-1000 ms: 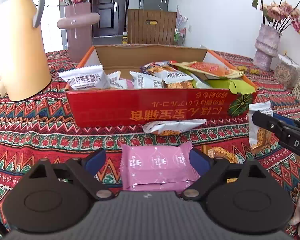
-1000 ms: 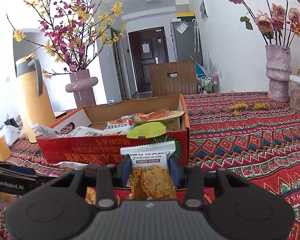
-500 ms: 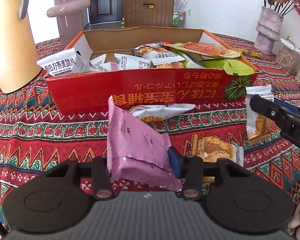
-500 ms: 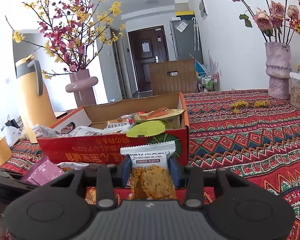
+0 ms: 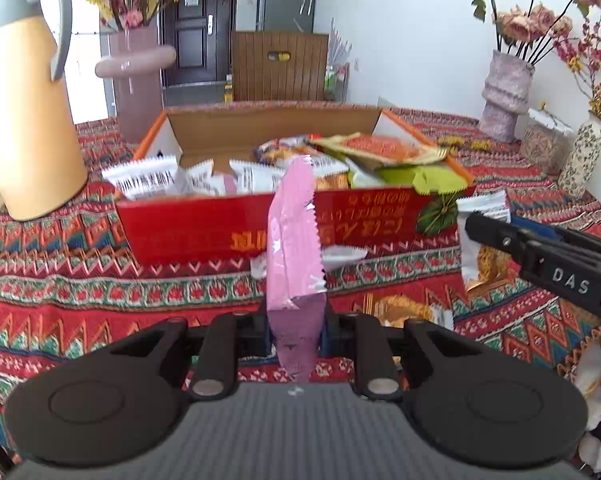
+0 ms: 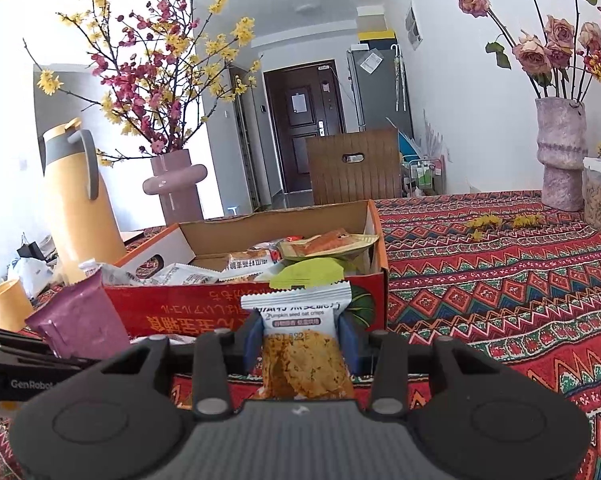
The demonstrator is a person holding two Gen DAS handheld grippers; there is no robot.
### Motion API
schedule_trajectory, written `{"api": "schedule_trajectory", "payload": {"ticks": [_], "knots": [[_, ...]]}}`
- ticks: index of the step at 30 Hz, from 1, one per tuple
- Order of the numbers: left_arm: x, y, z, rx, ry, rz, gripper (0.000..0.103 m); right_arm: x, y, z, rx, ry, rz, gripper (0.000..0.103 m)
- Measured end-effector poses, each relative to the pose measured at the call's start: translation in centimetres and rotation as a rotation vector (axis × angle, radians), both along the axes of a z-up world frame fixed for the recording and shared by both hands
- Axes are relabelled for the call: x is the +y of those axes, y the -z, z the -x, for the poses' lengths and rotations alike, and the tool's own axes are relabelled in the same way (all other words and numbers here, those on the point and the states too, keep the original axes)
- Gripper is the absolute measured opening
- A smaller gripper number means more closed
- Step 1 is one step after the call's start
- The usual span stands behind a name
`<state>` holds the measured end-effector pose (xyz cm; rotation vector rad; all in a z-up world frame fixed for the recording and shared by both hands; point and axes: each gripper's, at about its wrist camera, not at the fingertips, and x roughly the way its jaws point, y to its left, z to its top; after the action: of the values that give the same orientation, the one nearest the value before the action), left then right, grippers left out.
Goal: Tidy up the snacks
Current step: 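Carry the pink and cookie packets into the box, opening both grippers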
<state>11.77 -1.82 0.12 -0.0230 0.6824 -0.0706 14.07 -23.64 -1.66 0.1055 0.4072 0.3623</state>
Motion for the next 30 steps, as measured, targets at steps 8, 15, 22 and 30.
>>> {"api": "schedule_trajectory", "payload": {"ticks": [8,15,22,30], "knots": [[0.2,-3.4,-0.1,-0.107,-0.003,-0.003,0.021,1.3,-2.3,-0.7,-0.056,-0.026,0.006,0.040],[0.5,-5.8,-1.9,-0.178,-0.030,0.002,0.021,3.2,-4.0,-2.6,-0.091,-0.051,0.024,0.040],[1.5,-6.9,-4.5,-0.227,-0.084,0.005,0.021,4.8,-5.2,-5.2,-0.105,-0.057,0.041,0.040],[3.7,-6.2,-8.8,-0.248,-0.189,0.038,0.021,6.9,-5.2,-9.5,-0.091,-0.034,0.076,0.040]]}}
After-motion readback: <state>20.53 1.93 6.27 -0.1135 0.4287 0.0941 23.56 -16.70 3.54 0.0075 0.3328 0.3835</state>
